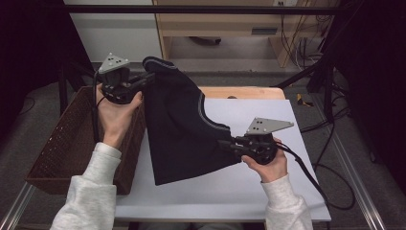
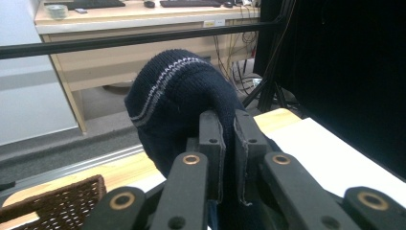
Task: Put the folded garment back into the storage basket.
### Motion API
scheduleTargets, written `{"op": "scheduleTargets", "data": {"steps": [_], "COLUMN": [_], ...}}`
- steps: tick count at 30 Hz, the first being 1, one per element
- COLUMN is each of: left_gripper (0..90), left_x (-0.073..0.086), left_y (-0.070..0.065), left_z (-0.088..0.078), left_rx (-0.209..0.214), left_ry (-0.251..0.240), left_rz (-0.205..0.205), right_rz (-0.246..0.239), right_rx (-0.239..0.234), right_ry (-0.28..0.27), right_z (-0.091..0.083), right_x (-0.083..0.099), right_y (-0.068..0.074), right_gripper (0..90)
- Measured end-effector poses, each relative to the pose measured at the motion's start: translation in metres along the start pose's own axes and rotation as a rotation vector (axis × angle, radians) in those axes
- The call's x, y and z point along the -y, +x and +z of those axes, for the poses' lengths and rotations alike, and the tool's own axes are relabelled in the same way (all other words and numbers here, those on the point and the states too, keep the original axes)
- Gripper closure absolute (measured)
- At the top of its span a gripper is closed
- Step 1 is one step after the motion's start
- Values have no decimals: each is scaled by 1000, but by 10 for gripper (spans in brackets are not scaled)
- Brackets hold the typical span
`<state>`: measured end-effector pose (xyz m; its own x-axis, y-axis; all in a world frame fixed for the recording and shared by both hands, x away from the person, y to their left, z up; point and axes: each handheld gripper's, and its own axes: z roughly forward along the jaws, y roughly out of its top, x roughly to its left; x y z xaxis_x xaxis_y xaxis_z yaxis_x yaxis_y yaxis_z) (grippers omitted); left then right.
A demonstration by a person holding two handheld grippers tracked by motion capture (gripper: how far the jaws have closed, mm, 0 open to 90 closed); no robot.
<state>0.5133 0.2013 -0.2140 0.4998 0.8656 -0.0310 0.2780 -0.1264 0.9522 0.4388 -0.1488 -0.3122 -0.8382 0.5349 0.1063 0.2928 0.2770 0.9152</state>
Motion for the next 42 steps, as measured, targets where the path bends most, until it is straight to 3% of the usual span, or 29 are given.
{"op": "scheduleTargets", "data": {"steps": [21,42], "left_gripper": [839,839], "left_x": [-17,-29], "left_y": [44,94], "left_z": [-50,-73], "left_rx": [-72,-145], "left_ry": [-21,-23], "left_rz": [-26,-69], "right_rz": [-60,-97], "right_rx": [-84,-122], "right_ry": [-17,-44], "right_z": [42,92], "right_x": [-42,-70], "right_y": [29,49], "right_gripper": [808,807]}}
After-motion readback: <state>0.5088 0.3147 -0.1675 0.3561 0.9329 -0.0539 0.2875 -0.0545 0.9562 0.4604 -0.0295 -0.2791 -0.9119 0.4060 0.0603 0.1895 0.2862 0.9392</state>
